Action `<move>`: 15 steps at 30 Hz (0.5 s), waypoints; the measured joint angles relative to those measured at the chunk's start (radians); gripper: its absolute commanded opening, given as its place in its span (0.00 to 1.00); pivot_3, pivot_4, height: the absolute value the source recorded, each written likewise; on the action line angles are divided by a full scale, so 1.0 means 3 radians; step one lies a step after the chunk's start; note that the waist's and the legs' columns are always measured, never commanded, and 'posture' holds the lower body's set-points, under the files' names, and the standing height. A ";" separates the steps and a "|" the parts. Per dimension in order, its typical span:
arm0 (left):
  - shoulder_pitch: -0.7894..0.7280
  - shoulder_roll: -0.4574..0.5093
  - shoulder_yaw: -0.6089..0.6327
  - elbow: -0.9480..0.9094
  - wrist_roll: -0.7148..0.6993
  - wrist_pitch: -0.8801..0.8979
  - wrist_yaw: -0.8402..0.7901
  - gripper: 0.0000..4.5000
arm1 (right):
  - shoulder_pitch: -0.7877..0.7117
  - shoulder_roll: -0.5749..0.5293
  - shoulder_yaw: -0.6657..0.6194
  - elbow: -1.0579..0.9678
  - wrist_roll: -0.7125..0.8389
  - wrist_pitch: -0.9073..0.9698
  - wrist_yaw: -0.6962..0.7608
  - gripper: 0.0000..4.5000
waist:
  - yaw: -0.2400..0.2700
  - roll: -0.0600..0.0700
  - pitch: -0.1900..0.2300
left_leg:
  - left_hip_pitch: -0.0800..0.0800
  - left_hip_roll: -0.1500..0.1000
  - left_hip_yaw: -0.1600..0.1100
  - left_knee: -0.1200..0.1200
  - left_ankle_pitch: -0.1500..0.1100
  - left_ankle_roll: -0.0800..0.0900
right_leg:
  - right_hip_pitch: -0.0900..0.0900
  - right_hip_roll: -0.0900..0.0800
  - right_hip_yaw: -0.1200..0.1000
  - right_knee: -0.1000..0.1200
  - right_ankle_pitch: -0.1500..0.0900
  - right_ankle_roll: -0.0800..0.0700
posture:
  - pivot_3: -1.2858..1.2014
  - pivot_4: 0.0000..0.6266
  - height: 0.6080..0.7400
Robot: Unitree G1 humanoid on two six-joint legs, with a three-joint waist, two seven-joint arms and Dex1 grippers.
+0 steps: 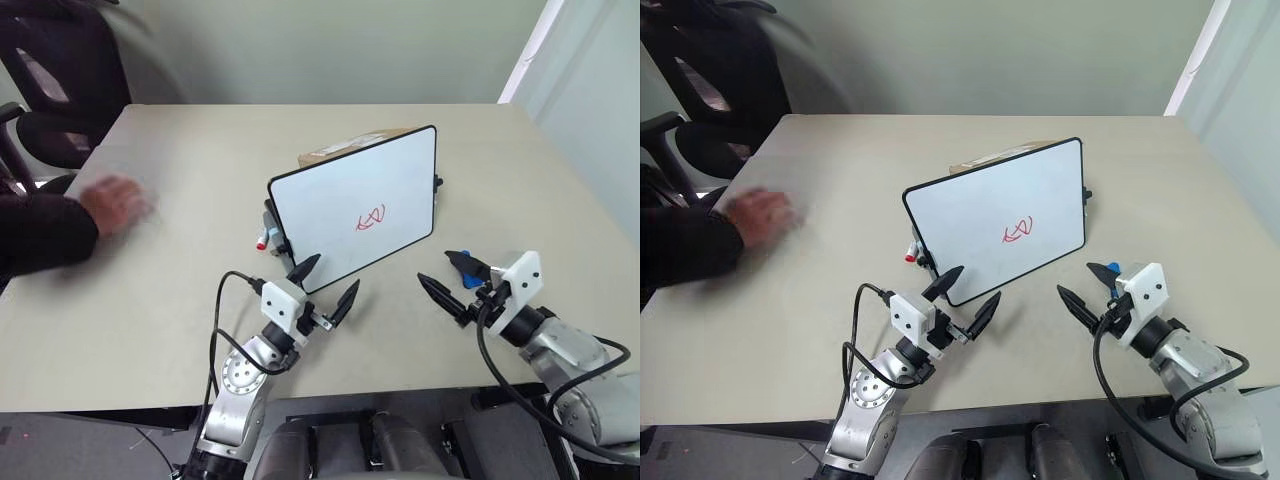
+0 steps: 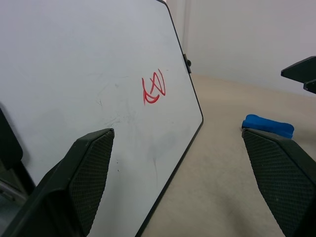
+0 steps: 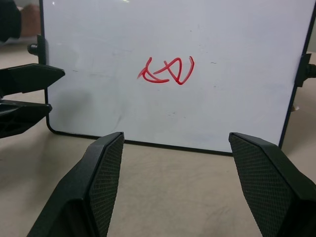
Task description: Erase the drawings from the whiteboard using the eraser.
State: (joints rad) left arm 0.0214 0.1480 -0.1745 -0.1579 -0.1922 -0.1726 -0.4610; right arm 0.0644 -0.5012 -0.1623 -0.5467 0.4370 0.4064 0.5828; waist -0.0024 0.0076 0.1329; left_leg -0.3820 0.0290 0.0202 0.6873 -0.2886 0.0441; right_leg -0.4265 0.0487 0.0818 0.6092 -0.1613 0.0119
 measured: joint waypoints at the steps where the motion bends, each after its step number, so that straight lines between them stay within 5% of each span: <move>1: 0.0000 0.0000 0.0000 0.0000 0.0000 0.0000 0.0000 1.00 | 0.0000 -0.0001 -0.0001 0.0000 0.0000 0.0000 -0.0001 0.80 | 0.0000 0.0000 0.0000 | 0.0000 0.0000 0.0000 0.0000 0.0000 0.0000 | 0.0000 0.0000 0.0000 0.0000 0.0000 0.0000 | 0.52 0.24 1.00; 15: 0.0060 -0.0004 -0.0008 -0.0022 0.0002 0.0001 0.0012 1.00 | -0.0140 -0.0098 -0.0109 0.0097 0.0005 0.0092 -0.0051 0.80 | -0.0001 0.0000 0.0000 | 0.0000 0.0000 0.0000 0.0001 0.0000 0.0000 | 0.0001 0.0000 0.0000 0.0000 0.0000 0.0000 | 0.52 0.24 1.00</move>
State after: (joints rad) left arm 0.0393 0.1468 -0.1768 -0.1644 -0.1917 -0.1722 -0.4573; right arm 0.0224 -0.5306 -0.1951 -0.5175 0.4386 0.4341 0.5676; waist -0.0026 0.0076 0.1329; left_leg -0.3820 0.0290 0.0202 0.6876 -0.2886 0.0441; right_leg -0.4263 0.0487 0.0818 0.6092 -0.1612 0.0120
